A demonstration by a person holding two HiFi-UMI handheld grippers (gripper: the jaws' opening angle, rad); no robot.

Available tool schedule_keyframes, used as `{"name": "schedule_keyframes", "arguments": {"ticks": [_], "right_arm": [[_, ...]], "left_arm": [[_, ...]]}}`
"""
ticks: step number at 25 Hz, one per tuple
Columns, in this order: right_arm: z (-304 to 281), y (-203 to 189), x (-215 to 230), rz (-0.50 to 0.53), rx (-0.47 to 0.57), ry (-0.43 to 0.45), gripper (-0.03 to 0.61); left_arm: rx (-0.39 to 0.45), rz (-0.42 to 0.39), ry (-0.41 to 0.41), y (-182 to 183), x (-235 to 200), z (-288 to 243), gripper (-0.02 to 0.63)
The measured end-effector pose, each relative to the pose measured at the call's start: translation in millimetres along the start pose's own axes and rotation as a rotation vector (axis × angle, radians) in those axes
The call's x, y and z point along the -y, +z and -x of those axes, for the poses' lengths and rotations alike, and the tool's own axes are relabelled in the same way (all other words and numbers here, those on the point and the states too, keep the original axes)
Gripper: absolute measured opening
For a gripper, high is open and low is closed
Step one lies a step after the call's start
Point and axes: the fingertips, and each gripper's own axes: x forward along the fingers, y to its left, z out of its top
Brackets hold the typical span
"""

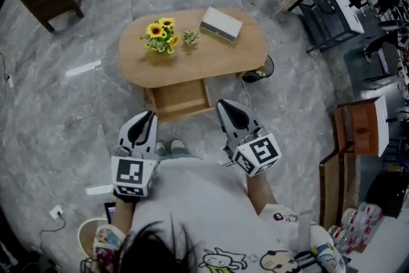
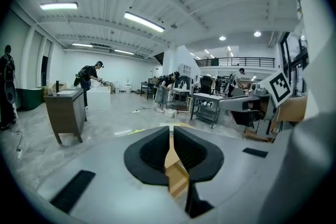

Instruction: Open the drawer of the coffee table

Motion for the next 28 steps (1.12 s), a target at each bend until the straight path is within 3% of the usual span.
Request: {"name": "schedule_keyframes", "arguments": {"ticks": [9, 28], "right_arm": [[4, -15, -4, -0.018, -0.024, -0.007, 0.0], [-1, -20, -12, 0.025, -0.045, 0.022, -0.002]], "left_arm": [[-0.04, -0.016, 0.03, -12, -9, 9, 0.005], [-0.031, -0.016, 0.064, -16, -15, 16, 0.005]]}}
